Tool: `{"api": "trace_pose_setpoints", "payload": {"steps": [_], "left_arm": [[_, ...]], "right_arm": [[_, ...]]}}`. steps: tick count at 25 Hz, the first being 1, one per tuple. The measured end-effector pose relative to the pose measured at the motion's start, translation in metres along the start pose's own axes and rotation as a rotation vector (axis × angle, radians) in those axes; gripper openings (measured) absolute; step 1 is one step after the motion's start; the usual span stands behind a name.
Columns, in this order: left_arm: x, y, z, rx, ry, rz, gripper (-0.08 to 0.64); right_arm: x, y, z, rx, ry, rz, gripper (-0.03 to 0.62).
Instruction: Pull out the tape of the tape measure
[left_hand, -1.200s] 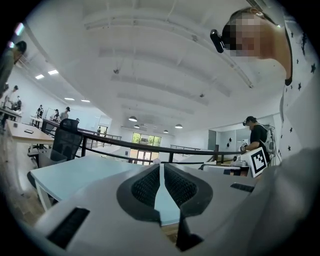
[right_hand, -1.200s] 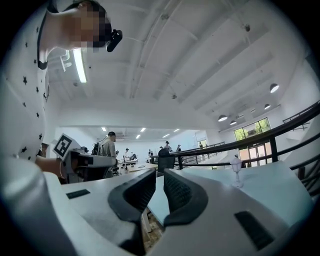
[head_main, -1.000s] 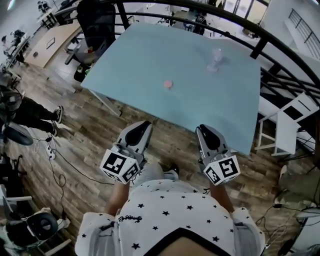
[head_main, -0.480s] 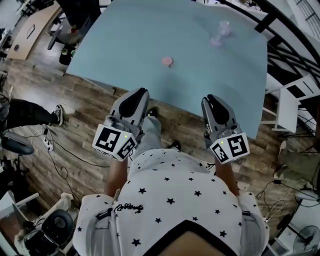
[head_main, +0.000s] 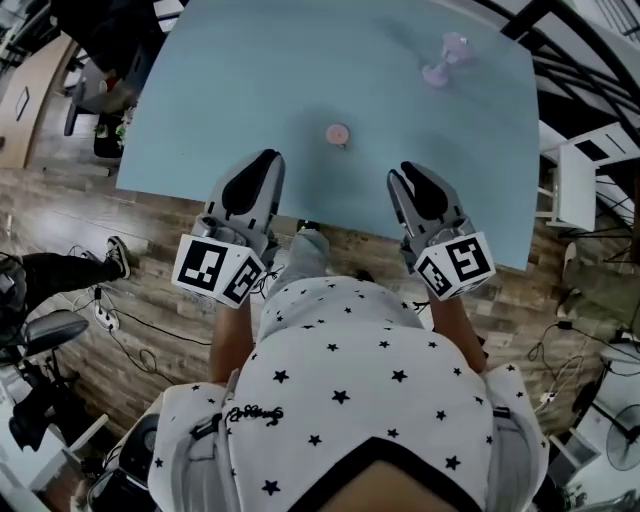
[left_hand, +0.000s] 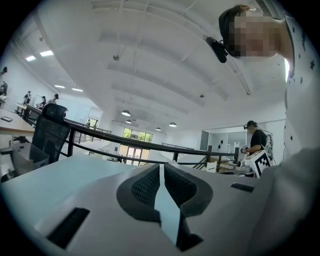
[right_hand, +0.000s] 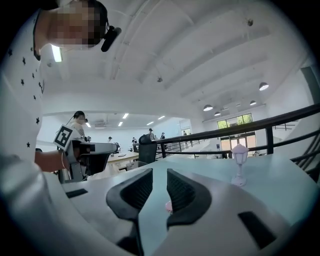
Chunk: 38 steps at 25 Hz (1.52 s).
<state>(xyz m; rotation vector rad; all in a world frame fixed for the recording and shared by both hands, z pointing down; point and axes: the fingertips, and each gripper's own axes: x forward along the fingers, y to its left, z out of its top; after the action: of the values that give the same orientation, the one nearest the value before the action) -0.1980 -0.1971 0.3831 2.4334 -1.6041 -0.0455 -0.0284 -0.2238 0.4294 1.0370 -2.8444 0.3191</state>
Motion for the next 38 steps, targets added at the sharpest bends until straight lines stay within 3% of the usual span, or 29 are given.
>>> {"api": "trace_pose_setpoints", "payload": {"steps": [14,24,38], "left_arm": [[0.031,0.089,-0.006,-0.038,0.069,-0.037,0.049],[0.054,0.118,-0.011,-0.065,0.097,-0.097,0.049],[0.077,0.112,-0.015,-0.101,0.116,-0.050,0.048]], "right_arm": [[0.100,-0.017,-0.085,0.063,0.258,-0.068,0.171],[0.124,-0.029,-0.112,0.100,0.348,-0.133,0.209],[0.148,-0.038,-0.144,0.065,0.494,-0.019,0.247]]}}
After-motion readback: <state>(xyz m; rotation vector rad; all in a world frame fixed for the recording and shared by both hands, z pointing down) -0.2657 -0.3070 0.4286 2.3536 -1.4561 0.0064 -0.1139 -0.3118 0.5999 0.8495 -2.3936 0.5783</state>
